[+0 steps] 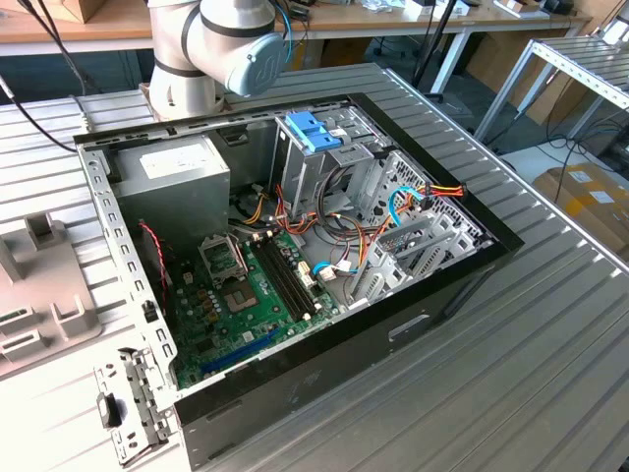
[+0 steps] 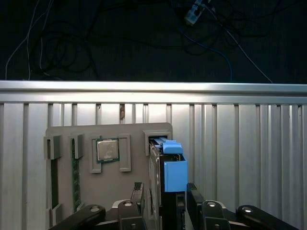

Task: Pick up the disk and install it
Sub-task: 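Pick up the disk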

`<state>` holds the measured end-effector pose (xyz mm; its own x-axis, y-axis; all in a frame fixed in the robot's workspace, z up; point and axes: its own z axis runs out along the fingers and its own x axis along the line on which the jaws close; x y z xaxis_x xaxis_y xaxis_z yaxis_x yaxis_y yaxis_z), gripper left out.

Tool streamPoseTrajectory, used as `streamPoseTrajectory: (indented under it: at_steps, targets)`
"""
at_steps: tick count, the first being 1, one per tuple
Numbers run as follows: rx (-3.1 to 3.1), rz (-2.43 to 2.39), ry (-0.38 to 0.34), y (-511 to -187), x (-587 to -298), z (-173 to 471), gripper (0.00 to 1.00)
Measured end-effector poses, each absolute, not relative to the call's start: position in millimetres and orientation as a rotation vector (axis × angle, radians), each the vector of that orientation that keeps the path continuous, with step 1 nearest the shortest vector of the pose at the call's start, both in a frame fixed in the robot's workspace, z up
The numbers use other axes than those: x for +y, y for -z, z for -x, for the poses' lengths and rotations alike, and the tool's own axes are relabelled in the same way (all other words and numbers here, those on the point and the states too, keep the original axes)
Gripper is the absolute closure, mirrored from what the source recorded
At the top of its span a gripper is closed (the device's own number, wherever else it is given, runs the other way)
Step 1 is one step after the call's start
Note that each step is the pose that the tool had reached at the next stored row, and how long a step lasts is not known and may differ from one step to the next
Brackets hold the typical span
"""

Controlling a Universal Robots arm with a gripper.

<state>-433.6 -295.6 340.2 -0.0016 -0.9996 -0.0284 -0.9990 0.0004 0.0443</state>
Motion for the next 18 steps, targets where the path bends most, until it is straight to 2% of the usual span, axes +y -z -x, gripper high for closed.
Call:
streamPoseTrajectory:
  at_steps: [18]
  targets:
    - [-2.215, -2.212, 0.082, -323, -293, 435, 0.52]
